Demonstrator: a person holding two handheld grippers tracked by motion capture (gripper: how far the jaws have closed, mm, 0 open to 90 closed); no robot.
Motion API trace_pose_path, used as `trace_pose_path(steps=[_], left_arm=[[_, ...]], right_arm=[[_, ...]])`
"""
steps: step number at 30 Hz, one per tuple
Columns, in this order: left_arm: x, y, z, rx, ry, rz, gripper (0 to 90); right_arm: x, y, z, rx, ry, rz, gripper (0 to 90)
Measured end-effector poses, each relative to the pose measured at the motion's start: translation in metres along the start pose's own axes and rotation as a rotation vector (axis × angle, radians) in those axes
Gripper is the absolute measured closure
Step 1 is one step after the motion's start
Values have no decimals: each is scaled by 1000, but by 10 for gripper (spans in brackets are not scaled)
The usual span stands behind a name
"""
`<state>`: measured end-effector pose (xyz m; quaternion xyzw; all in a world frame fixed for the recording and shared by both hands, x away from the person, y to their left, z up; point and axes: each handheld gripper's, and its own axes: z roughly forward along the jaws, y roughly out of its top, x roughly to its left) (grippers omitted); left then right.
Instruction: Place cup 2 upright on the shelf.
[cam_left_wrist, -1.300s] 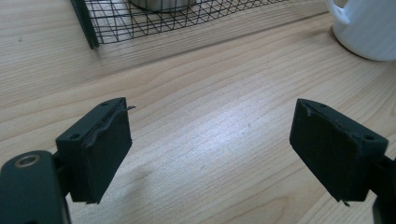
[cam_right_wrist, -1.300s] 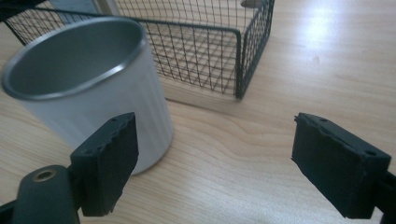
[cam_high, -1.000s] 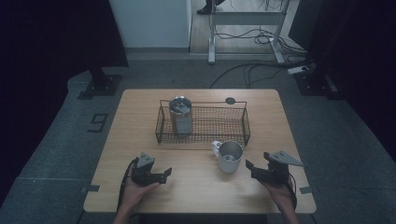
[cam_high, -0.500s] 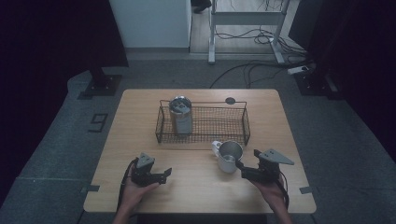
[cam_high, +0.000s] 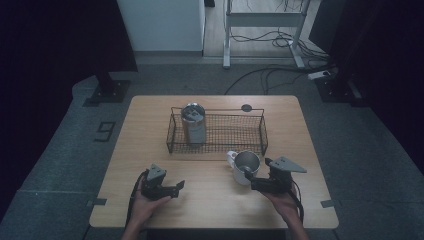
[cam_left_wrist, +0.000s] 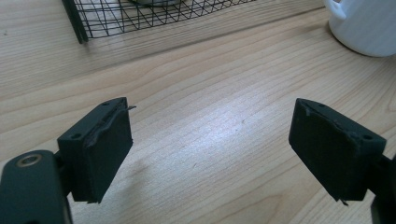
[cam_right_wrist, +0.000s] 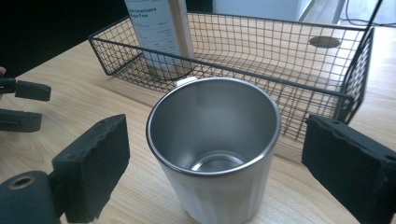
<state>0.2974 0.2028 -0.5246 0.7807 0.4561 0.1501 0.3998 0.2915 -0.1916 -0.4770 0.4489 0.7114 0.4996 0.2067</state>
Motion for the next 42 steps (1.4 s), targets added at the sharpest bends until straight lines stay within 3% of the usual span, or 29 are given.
trace_pose_path(steps=[12, 21, 24, 32, 37, 42], left_arm=[[0, 1, -1, -3, -6, -4, 138], [-1, 2, -4, -15, -16, -6, 139], [0, 3, -5, -20, -49, -16, 141], [1, 4, -8, -29, -51, -18, 141], [2, 4, -8, -36, -82, -40, 143], [0, 3, -8, -35, -79, -40, 143]], right_arm=[[5, 1, 21, 45, -13, -43, 0], [9, 2, 32, 62, -28, -64, 0], [9, 3, 38, 69, -41, -62, 0], [9, 4, 59, 99, -62, -82, 0], [9, 0, 67, 118, -75, -91, 0], [9, -5, 68, 104, -88, -97, 53]])
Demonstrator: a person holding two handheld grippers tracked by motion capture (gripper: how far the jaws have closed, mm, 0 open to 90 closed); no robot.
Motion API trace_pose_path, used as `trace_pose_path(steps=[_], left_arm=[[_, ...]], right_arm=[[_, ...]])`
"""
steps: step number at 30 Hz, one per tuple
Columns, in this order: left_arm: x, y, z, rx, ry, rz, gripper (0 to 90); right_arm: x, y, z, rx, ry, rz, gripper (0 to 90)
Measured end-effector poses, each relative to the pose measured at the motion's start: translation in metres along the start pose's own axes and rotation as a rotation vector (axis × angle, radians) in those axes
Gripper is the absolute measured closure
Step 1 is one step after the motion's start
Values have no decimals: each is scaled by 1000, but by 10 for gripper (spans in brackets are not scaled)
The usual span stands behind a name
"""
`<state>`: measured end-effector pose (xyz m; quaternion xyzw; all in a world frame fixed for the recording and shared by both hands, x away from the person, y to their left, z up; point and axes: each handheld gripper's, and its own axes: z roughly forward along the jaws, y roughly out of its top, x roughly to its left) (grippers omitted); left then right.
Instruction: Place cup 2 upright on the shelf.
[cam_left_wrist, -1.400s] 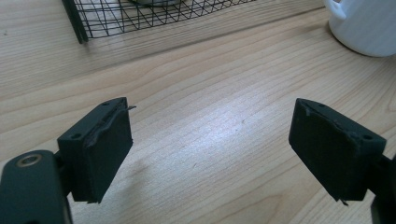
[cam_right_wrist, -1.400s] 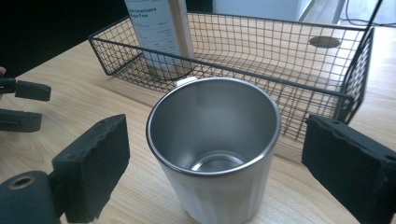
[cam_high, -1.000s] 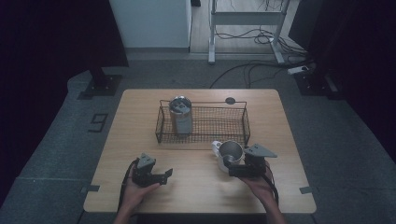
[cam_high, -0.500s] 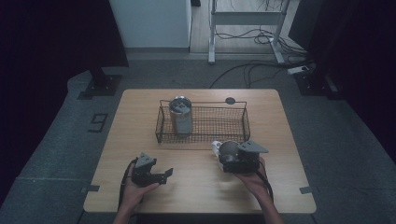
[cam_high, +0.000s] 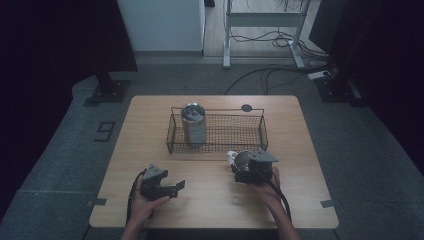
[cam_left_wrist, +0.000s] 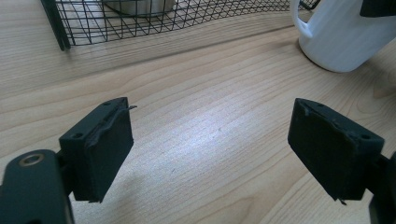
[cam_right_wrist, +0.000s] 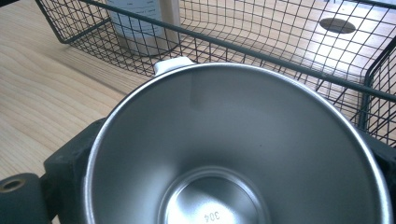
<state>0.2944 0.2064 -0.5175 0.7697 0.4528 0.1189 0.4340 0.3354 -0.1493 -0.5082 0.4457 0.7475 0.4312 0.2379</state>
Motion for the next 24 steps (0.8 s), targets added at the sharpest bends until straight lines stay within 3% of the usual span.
trace_pose_path(steps=[24], left_arm=[[-4, -2, 5, 24, 3, 22, 145]], right_arm=[[-3, -3, -11, 5, 15, 1, 58]])
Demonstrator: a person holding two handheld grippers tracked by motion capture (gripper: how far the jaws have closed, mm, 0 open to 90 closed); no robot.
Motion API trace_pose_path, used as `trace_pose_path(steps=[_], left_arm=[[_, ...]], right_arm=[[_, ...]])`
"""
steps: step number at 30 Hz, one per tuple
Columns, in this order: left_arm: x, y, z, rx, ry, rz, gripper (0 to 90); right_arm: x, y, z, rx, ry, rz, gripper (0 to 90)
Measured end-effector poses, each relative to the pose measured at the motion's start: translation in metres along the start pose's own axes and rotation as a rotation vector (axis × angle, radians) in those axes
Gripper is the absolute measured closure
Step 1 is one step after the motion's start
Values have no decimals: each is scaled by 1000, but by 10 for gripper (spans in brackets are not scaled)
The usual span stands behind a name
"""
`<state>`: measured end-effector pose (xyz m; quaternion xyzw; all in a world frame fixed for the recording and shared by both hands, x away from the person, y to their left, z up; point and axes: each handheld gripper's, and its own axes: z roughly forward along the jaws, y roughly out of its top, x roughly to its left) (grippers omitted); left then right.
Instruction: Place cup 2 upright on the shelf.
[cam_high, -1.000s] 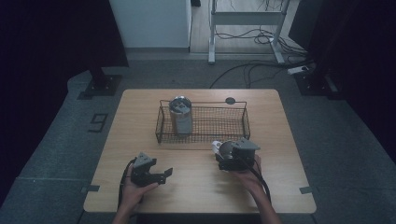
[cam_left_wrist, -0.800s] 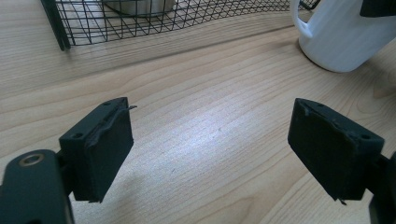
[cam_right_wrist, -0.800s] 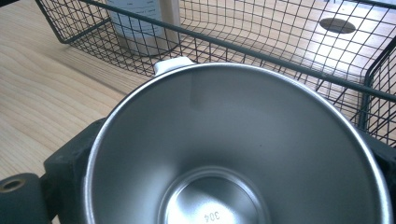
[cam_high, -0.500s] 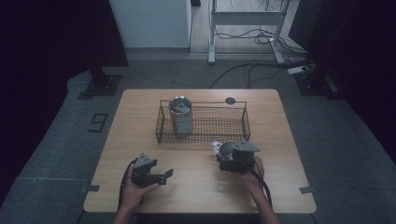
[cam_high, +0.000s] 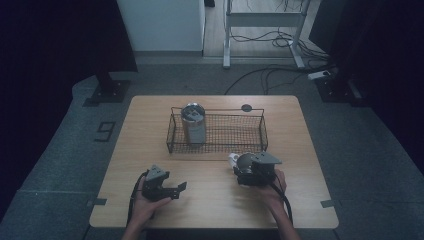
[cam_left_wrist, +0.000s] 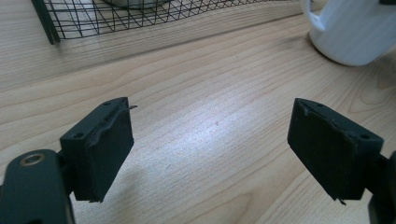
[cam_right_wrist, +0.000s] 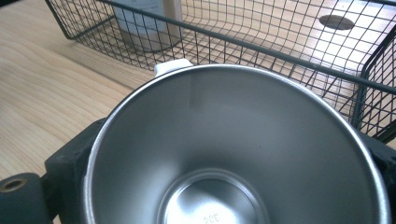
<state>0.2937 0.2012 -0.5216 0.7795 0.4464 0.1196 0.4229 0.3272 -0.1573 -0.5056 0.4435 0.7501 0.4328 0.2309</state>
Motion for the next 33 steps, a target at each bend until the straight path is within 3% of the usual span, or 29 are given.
trace_pose_path(steps=[12, 16, 22, 33], left_arm=[[-1, -1, 3, 12, -3, 1, 147], [-2, 0, 1, 3, -21, -2, 147], [-5, 1, -1, 0, 4, 16, 147], [-2, -1, -1, 0, 0, 4, 147]], right_arm=[[-1, 9, -20, -53, 23, -1, 58], [-1, 14, -27, -72, 47, 14, 58], [0, 21, -36, -94, 45, 9, 58], [-9, 32, -43, -95, 72, 15, 58]])
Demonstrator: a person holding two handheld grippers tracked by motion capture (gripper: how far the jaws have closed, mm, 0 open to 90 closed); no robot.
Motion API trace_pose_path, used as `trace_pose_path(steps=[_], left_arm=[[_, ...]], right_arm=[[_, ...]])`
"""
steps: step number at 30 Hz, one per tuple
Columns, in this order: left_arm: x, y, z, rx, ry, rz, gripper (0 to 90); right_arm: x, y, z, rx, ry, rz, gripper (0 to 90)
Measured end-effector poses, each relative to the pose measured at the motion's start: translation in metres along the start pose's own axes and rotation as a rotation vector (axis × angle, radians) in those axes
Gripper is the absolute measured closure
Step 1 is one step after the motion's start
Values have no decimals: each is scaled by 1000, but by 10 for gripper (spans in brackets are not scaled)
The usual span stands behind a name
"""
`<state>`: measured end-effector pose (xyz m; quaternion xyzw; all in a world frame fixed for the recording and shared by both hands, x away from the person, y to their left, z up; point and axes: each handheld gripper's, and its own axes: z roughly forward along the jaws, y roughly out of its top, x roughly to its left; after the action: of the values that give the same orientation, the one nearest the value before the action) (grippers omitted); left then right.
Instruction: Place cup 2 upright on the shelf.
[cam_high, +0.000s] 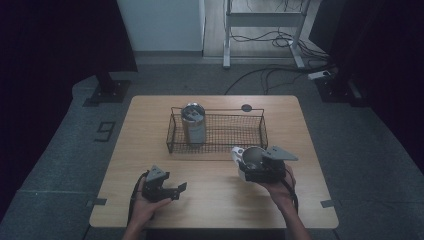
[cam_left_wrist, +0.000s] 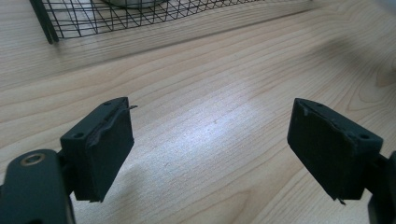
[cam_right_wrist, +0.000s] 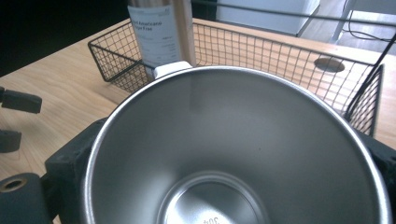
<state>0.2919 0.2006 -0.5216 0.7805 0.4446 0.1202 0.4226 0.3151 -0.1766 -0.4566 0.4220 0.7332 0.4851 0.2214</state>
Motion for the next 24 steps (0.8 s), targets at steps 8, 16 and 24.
trace_pose_path(steps=[8, 16, 24], left_arm=[[-1, -2, 1, 6, 0, 0, 147], [-2, -2, 0, 3, -6, 1, 147], [-3, -2, 1, 5, -8, 2, 148]], right_arm=[[-6, 21, -16, -24, 13, -7, 58], [-10, 40, -22, -33, 11, -17, 58], [-11, 57, -19, -30, 9, -37, 58]])
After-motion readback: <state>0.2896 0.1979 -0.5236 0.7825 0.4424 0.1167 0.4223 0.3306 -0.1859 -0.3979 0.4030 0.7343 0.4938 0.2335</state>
